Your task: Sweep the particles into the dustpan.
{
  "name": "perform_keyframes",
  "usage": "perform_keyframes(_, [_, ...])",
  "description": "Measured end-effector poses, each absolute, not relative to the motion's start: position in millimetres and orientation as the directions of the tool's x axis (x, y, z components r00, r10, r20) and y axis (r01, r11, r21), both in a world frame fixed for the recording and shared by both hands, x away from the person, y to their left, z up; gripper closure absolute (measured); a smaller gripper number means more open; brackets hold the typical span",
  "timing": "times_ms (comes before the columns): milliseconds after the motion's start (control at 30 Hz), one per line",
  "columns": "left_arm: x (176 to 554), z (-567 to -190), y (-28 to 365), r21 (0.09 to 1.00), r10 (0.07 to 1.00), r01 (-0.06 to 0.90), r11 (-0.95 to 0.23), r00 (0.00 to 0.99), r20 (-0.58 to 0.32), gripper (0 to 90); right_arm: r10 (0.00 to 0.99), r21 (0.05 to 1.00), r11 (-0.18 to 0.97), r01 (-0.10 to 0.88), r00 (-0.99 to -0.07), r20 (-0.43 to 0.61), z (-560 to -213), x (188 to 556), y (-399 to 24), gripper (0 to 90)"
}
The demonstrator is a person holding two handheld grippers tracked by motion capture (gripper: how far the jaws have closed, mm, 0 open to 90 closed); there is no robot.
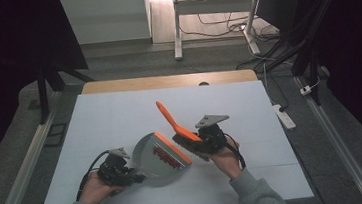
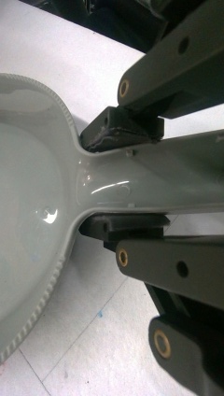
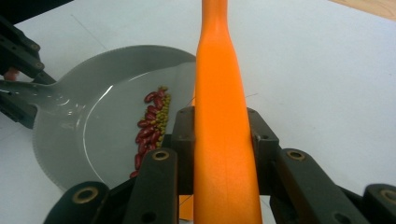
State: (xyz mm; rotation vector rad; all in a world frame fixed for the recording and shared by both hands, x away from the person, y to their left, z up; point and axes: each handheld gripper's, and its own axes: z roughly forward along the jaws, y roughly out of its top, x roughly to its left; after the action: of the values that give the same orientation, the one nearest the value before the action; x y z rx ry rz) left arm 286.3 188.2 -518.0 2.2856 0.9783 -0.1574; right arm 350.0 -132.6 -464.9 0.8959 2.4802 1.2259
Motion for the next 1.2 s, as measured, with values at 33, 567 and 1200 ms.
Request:
perform_keyframes(33, [286,-518,188,0.512,0.609,0.685,-0.518,0.716,-0.342,61.3,0.618,0.78,0.46,0.425,-0.784,0.062,-465,350,-133,70.8])
perform_keyframes(567, [285,-518,188,0.529,0.616,0.678,-0.51,0.717,-0.326,61.3,0.619,0.78,0.469,0.414,-0.784,0.044,-463,352,-138,70.8])
perform_keyframes(1200, [280,-508,196,0.602,0.66,0.69,-0.401,0.674,-0.332,61.2,0.612,0.81,0.452,0.374,-0.79,0.024,-448,347,-155,70.8])
